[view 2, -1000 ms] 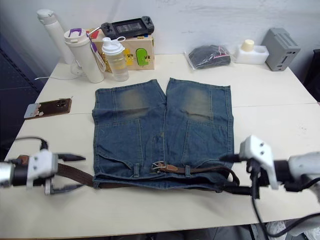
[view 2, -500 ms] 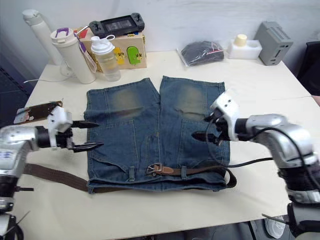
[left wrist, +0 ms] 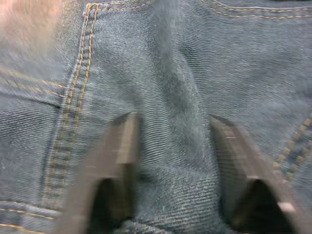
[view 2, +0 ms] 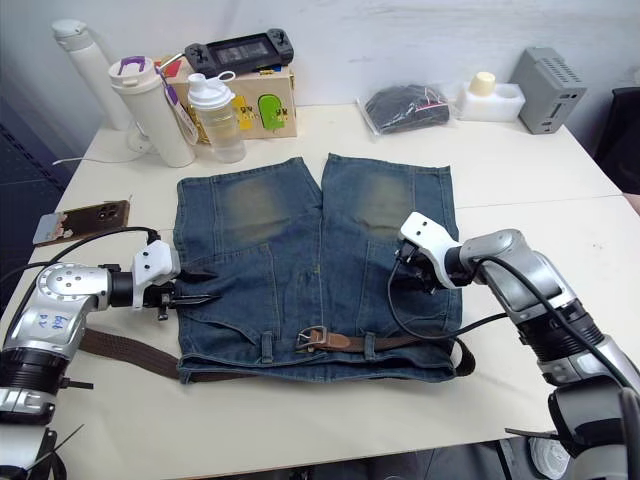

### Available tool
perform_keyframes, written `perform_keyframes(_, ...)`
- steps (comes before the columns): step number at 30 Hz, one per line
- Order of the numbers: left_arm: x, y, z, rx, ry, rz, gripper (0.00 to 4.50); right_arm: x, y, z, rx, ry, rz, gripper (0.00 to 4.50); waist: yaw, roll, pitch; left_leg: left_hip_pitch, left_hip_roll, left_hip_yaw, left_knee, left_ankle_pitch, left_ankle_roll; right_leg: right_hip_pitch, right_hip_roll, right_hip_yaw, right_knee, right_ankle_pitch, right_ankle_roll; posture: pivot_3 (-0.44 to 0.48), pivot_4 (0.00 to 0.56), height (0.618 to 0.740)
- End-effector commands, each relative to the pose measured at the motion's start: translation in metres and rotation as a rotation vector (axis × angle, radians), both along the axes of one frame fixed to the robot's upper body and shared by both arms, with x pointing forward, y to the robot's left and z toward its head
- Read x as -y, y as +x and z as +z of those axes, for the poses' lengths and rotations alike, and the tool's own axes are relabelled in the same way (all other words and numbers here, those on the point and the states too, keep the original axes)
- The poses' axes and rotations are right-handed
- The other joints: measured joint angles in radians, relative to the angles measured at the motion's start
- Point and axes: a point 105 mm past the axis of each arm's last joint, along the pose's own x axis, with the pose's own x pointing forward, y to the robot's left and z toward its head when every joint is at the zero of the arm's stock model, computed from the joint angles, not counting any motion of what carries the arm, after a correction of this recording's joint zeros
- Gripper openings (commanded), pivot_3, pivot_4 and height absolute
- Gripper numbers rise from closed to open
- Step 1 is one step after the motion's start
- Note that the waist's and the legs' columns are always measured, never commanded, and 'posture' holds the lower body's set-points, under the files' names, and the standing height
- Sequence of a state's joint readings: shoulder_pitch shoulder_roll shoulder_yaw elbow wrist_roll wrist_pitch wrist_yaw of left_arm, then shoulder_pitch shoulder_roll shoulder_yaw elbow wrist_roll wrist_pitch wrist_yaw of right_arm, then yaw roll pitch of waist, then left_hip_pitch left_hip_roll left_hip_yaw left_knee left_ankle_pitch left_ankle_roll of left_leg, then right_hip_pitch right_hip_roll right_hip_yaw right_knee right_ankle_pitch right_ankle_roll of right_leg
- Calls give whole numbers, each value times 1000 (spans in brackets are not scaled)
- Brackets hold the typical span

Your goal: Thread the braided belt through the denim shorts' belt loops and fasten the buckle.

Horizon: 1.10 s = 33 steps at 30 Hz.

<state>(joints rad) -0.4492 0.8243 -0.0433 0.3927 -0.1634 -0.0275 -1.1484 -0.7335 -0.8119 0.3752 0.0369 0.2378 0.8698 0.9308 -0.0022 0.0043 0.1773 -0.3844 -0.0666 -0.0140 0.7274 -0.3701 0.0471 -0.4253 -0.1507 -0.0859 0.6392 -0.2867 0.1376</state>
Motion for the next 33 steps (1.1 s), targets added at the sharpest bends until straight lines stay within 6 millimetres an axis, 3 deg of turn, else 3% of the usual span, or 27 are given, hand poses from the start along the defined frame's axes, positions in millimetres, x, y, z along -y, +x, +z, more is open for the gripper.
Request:
perform_keyframes(1, -4, -6, -25, -51, 113, -19, 152, 7, 2, -21, -30, -60, -45, 788, 0, 0, -5, 0, 0, 0, 0, 0, 0, 0, 0, 0, 0, 0, 0, 0, 150, 682)
perform_keyframes(3, -3, -1, -23, -20, 121, -9, 0, 13, 9, -20, 17, -106, -73, 35, 0, 0, -9, 0, 0, 0, 0, 0, -1, 0, 0, 0, 1, 0, 0, 0, 150, 682)
perform_keyframes(9, 2, 39, -9, 180, 198, 67, 0, 32, 33, -10, 152, -204, -178, 35, 17, 1, -13, 14, -1, -2, 0, -3, -4, 16, -1, 0, -4, 1, 1, 0, 150, 682)
perform_keyframes(16, 10, 82, 4, 384, 325, 147, 0, 43, 59, -1, 273, -278, -273, 35, 26, 1, -13, 12, -6, -3, -1, 0, 2, 12, -1, 5, -1, 2, 2, 0, 150, 682)
perform_keyframes(23, 24, 83, 5, 395, 239, 130, 0, 50, 74, 10, 374, -317, -312, 35, 25, 1, -13, 9, -6, -3, -2, 1, 2, 9, -1, 5, 3, 2, 2, 0, 150, 682)
perform_keyframes(30, 21, 79, 2, 372, 206, 162, 0, 50, 78, 12, 394, -290, -334, 35, 22, 2, -13, 8, -6, -3, -2, 1, 2, 8, -1, 5, 3, 2, 3, 0, 150, 682)
perform_keyframes(31, 21, 78, 5, 369, 181, 165, 487, 49, 78, 14, 400, -277, -337, 1, 21, 2, -12, 8, -6, -3, -2, 1, 2, 8, -1, 5, 3, 2, 3, 0, 150, 682)
perform_keyframes(33, 21, 77, 11, 367, 146, 171, 1345, 45, 78, 20, 416, -227, -342, 694, 19, 2, -12, 8, -6, -3, -2, 1, 2, 8, -1, 5, 3, 2, 3, 0, 150, 682)
